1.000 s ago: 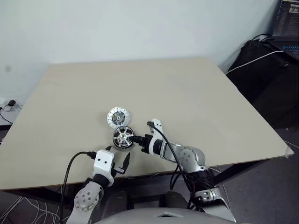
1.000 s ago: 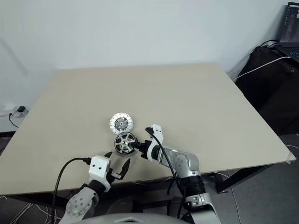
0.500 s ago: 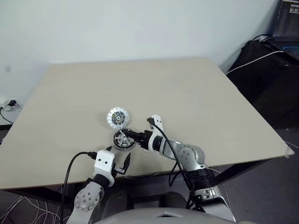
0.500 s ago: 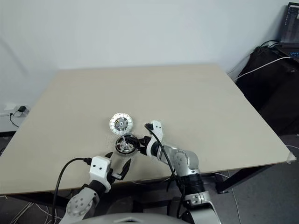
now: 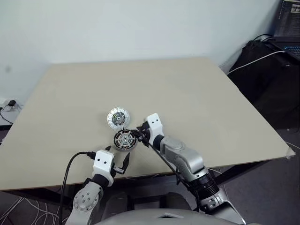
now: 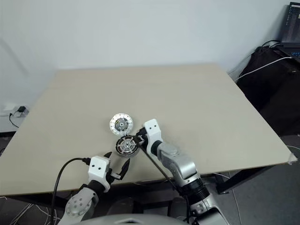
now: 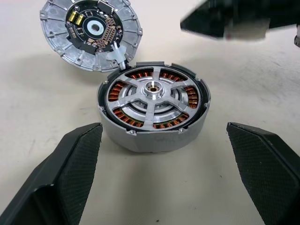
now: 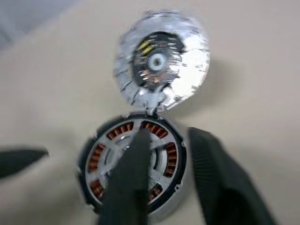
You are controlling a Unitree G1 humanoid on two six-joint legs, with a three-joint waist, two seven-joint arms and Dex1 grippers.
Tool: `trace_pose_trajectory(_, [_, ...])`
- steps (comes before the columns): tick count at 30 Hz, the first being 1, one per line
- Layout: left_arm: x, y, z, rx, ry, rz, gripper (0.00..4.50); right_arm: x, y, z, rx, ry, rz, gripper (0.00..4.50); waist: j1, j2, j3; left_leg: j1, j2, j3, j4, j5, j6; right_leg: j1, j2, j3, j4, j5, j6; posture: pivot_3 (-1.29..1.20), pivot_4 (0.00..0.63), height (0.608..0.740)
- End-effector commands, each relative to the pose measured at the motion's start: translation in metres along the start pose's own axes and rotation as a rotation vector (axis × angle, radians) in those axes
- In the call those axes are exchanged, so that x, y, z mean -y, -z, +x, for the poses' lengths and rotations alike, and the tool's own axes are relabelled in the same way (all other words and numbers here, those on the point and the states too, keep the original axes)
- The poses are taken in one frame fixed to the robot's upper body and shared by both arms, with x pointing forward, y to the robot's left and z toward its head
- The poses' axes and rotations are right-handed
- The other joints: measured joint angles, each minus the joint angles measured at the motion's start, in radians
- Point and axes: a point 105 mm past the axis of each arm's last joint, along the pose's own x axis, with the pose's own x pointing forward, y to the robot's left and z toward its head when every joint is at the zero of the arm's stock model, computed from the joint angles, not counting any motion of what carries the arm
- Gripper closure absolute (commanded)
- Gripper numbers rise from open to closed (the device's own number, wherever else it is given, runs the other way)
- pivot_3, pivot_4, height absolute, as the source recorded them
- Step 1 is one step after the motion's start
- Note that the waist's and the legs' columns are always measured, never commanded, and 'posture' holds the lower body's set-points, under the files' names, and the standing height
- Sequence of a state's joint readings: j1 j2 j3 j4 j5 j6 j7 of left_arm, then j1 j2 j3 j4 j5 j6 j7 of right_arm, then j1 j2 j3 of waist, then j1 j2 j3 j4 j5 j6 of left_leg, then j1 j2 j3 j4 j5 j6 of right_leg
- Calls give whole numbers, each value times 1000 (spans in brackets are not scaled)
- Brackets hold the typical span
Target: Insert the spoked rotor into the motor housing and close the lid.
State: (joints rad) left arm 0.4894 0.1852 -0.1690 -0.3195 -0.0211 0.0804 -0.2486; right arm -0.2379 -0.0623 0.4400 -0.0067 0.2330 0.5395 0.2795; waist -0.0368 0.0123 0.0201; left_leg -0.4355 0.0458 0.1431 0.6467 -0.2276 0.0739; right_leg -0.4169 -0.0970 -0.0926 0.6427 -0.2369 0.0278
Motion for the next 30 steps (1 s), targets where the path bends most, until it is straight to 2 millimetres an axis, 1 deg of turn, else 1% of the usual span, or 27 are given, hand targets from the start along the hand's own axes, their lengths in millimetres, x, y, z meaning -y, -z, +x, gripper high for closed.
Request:
trace_pose_trajectory(1, [0, -10, 1, 48, 8, 8, 0, -14, -12, 11, 40, -58, -76, 4453, 0, 0, 0, 0, 0, 0, 0, 0, 0, 0, 0, 0, 0, 0, 0, 0, 0, 740])
trace_pose_trajectory(9, [0, -5, 0, 42, 7, 6, 0, -21, -16, 28, 36, -83, -98, 4484, 1, -2, 0, 0, 0, 0, 1, 0, 0, 1, 0, 0, 0, 1, -1, 0, 0, 740])
trace_pose_trajectory(11, [0, -4, 0, 42, 6, 6, 0, -22, -11, 32, 10, -86, -94, 4484, 1, -2, 0, 0, 0, 0, 1, 0, 0, 0, 0, 0, 0, 1, -2, 0, 0, 740])
trace_pose_trajectory(17, [0, -1, 0, 43, 5, 3, 0, -19, 14, 35, -127, -94, -75, 4484, 1, -2, -1, 0, 0, 0, 1, 0, 0, 0, 0, 0, 0, 3, -4, 0, 0, 740])
trace_pose_trajectory(20, [1, 0, 0, 43, 5, 2, 0, -17, 18, 33, -154, -94, -84, 4484, 0, -3, -2, 0, 0, 0, 0, 0, 0, 0, 0, 0, 1, 3, -4, 0, 0, 740])
trace_pose_trajectory(22, [1, 0, 1, 44, 7, 2, 0, -18, 11, 31, -129, -109, -101, 4484, 1, -3, -2, 1, 0, 0, 0, 0, -1, 0, 0, 0, 1, 3, -4, 0, 0, 740])
trace_pose_trajectory(25, [1, 0, 1, 45, 8, 1, 0, -27, -11, 23, -55, -193, -191, 4484, 1, -2, -1, 0, 0, 0, 1, 0, 0, 0, -1, 0, 1, 2, -3, 0, 0, 740])
trace_pose_trajectory(27, [1, 0, 2, 46, 9, 0, 0, -31, -26, 15, -23, -254, -292, 4484, 1, -2, -1, 0, 0, 0, 1, 0, 0, 0, -1, 0, 1, 2, -3, 0, 0, 740])
trace_pose_trajectory(29, [1, 0, 3, 46, 9, 0, 0, -32, -32, 9, -23, -287, -376, 4484, 1, -2, -1, 0, 0, 0, 1, 0, 0, 0, -1, 0, 0, 2, -3, 0, 0, 740])
trace_pose_trajectory(30, [1, 0, 3, 46, 10, -1, 0, -27, -33, 7, -48, -280, -448, 4311, 1, -2, -1, 0, 0, 0, 1, 0, 0, 0, 0, 0, 1, 2, -3, 0, 0, 740])
